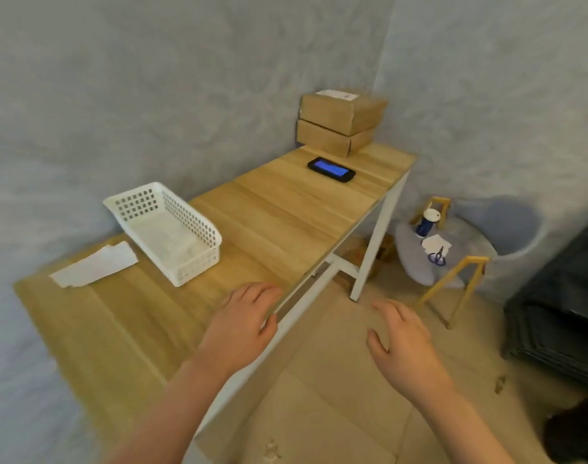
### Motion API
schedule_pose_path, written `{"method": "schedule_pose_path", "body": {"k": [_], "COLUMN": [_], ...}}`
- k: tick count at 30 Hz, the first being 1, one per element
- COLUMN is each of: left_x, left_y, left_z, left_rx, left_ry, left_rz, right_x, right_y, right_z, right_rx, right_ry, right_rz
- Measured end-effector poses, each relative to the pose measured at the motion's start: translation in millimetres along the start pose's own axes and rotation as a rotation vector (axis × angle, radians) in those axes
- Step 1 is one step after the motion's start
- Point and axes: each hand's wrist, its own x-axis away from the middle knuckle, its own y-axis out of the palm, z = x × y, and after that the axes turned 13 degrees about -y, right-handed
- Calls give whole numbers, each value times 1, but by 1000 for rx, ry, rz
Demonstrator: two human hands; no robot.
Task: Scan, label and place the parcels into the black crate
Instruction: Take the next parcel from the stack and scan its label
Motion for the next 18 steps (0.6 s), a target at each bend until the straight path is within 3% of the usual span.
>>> {"method": "schedule_pose_path", "body": {"k": [9,18], "left_x": [-199,-371], "left_y": [52,94], "left_z": [84,163], "left_rx": [40,175], "left_ry": [84,-37], "left_rz": [-55,36], "right_x": [-117,-272], "right_y": [-35,-80], "right_z": [152,297], "right_rx": [14,-32], "right_ry": [127,70], "right_rz": [94,124]}}
